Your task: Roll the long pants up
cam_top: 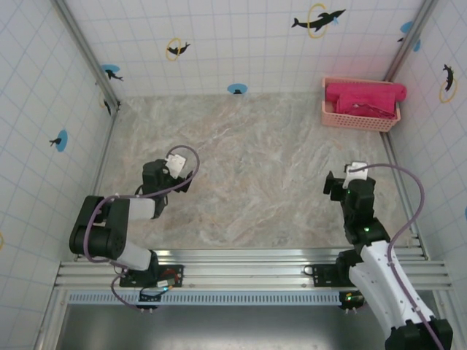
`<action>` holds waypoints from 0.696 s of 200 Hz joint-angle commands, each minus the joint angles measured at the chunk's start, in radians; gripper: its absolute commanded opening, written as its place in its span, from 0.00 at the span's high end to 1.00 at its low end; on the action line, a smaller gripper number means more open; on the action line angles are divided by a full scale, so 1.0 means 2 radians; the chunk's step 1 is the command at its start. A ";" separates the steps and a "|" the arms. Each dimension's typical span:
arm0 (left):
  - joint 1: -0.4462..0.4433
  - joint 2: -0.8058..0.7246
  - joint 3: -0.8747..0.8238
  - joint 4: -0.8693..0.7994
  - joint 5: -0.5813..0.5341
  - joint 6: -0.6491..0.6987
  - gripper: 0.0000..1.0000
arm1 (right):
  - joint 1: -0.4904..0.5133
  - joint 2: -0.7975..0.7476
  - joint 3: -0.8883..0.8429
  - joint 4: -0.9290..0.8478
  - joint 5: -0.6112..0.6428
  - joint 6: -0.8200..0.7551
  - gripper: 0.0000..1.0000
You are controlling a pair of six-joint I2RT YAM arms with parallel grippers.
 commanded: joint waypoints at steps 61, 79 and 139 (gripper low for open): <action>0.002 0.002 0.003 0.064 0.011 -0.004 0.03 | -0.005 -0.260 -0.146 0.016 0.055 -0.018 0.02; 0.002 0.002 0.001 0.066 0.011 -0.005 0.03 | -0.009 -0.218 -0.148 0.066 0.064 -0.039 0.02; 0.002 0.002 0.001 0.067 0.009 -0.006 0.02 | -0.024 0.230 -0.050 0.338 0.011 -0.063 0.02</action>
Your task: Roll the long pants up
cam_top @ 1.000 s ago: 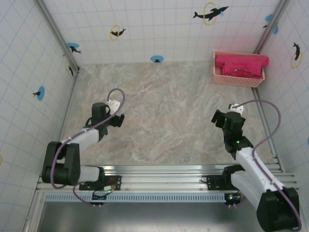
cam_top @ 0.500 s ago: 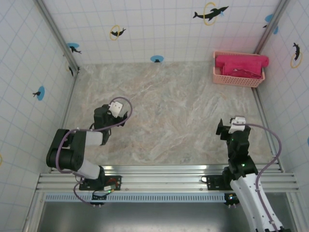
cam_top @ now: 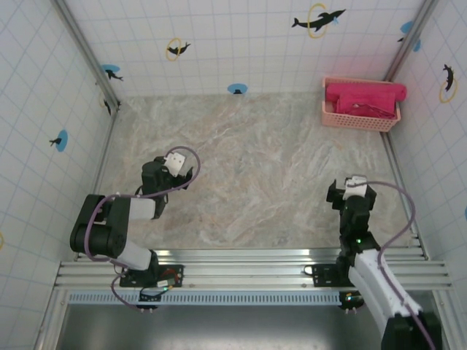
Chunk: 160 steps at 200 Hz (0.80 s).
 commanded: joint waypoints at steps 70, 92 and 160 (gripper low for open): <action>0.003 -0.001 0.007 0.015 -0.002 -0.011 0.03 | 0.032 0.431 0.129 0.328 -0.054 -0.081 0.02; 0.001 -0.001 0.010 0.010 -0.014 -0.012 0.02 | 0.017 0.430 0.151 0.287 -0.088 -0.073 0.02; 0.001 0.000 0.010 0.009 -0.014 -0.012 0.02 | 0.003 0.421 0.169 0.238 -0.116 -0.064 0.02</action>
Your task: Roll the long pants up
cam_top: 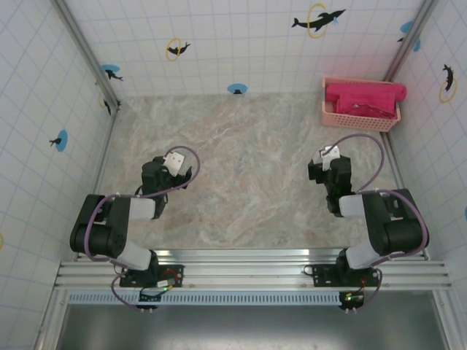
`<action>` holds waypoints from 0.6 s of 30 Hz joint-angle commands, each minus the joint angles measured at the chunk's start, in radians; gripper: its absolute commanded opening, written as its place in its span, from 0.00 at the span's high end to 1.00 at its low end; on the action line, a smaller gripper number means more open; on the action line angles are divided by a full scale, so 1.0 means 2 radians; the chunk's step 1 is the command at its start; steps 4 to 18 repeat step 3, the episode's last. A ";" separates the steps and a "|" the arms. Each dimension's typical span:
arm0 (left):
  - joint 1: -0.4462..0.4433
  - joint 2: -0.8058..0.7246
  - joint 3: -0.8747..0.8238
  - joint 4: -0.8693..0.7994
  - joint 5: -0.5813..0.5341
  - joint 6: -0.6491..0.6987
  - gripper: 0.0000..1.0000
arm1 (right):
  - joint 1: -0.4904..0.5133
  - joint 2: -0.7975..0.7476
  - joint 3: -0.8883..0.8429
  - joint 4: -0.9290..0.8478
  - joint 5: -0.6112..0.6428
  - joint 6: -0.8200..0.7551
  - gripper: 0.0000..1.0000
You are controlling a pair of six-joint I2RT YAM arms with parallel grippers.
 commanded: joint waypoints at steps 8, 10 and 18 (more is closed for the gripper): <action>0.001 0.000 0.010 0.011 0.001 -0.009 0.03 | -0.001 -0.001 0.016 -0.003 -0.010 0.001 0.02; 0.001 0.000 0.010 0.011 0.001 -0.009 0.03 | -0.001 -0.001 0.016 -0.003 -0.010 0.001 0.02; 0.001 0.000 0.010 0.011 0.001 -0.009 0.03 | -0.001 -0.001 0.016 -0.003 -0.010 0.001 0.02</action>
